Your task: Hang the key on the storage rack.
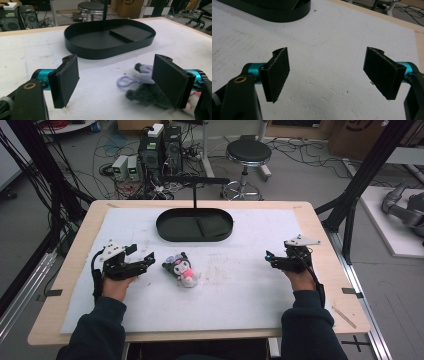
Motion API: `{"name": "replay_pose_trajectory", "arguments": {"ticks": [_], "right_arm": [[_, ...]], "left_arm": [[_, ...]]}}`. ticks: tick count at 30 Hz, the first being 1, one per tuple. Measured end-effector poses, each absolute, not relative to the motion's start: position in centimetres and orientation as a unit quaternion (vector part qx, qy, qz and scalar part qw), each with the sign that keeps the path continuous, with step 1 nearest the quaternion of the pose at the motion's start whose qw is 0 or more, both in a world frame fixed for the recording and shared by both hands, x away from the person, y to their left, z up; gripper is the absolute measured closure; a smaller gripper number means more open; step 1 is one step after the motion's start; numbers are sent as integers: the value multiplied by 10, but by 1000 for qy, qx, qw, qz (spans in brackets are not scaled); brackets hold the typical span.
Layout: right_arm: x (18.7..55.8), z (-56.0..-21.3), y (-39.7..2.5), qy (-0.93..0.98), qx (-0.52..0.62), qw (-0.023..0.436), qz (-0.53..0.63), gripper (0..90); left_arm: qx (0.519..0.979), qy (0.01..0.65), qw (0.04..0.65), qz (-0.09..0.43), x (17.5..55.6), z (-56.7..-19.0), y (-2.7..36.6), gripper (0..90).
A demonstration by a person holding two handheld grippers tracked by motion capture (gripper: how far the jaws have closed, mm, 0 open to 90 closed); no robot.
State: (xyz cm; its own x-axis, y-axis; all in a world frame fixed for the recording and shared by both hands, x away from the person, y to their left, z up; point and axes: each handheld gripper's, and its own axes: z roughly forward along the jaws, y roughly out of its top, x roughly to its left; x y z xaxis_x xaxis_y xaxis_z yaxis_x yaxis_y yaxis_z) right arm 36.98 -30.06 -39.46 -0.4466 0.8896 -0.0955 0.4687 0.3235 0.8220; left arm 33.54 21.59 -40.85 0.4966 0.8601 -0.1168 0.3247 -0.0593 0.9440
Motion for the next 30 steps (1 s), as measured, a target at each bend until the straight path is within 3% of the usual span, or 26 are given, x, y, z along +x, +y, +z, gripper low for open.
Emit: {"name": "replay_pose_trajectory", "arguments": {"ticks": [10,21,30], "right_arm": [[363,-396,-306,757,444,283,386,216],[368,-399,-303,765,439,275,383,216],[366,-397,-305,763,439,275,387,217]], "left_arm": [[699,455,500,233,331,-414,166,275],[733,465,472,156,354,-437,129,268],[765,406,493,82,372,-441,142,444]]}}
